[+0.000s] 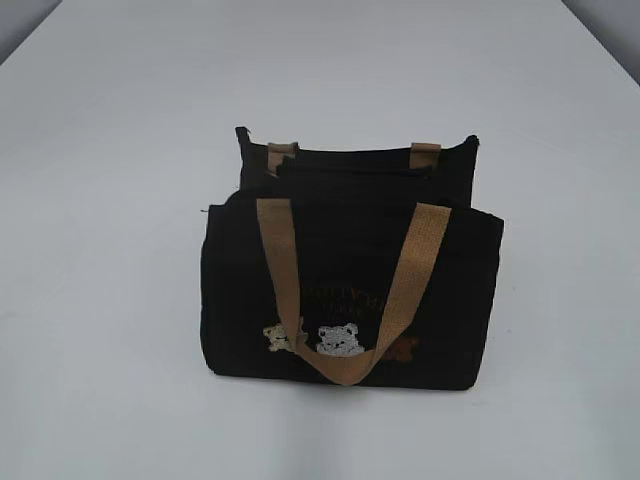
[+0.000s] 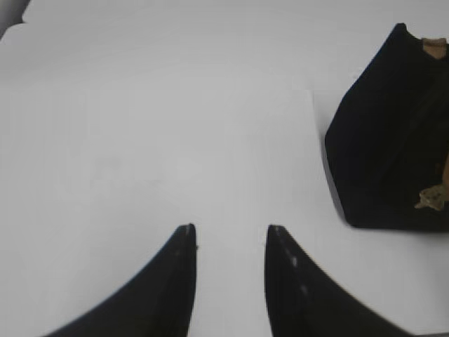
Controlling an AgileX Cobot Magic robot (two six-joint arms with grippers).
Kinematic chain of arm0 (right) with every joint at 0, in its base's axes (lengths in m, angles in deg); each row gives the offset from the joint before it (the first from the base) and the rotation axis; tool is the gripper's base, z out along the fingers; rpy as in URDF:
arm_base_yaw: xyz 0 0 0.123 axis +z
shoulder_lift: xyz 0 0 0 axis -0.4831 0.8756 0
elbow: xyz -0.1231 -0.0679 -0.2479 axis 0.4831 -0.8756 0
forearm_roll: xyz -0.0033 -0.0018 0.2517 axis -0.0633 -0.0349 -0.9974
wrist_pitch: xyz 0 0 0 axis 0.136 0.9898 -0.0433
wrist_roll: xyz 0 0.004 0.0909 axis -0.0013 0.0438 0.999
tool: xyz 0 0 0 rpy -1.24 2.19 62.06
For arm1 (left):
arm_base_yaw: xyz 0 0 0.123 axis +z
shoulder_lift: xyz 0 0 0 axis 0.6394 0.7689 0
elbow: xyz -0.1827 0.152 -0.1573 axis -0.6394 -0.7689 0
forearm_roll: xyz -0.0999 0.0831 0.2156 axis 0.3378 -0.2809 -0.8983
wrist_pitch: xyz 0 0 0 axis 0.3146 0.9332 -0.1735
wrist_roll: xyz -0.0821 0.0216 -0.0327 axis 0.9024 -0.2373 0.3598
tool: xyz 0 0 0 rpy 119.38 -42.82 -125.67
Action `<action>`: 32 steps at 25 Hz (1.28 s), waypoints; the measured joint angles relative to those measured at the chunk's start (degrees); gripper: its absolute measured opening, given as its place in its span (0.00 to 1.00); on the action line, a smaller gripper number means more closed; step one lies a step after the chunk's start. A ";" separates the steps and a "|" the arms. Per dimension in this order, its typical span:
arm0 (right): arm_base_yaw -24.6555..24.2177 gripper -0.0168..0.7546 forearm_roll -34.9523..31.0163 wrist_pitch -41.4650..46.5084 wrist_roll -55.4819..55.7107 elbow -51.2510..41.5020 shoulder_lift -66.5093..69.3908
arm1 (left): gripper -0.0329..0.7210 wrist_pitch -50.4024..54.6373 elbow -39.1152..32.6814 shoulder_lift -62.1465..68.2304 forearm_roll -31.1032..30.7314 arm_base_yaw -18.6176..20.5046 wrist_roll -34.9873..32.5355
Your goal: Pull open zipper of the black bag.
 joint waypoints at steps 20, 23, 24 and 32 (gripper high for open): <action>-0.24 0.65 -0.06 -0.27 0.00 0.00 0.00 | 0.36 -0.06 -0.04 -0.46 0.05 -0.06 0.00; -0.24 0.65 1.76 -0.14 0.00 0.00 0.00 | 0.36 -0.06 -0.04 -0.46 0.05 -0.06 0.00; -0.24 0.65 3.41 -0.14 0.00 0.00 0.00 | 0.36 -0.06 -0.04 -0.46 0.05 -0.06 0.00; -0.24 0.65 8.90 -0.14 3.70 0.00 0.00 | 0.36 -0.06 -0.04 -0.46 0.05 -0.06 0.00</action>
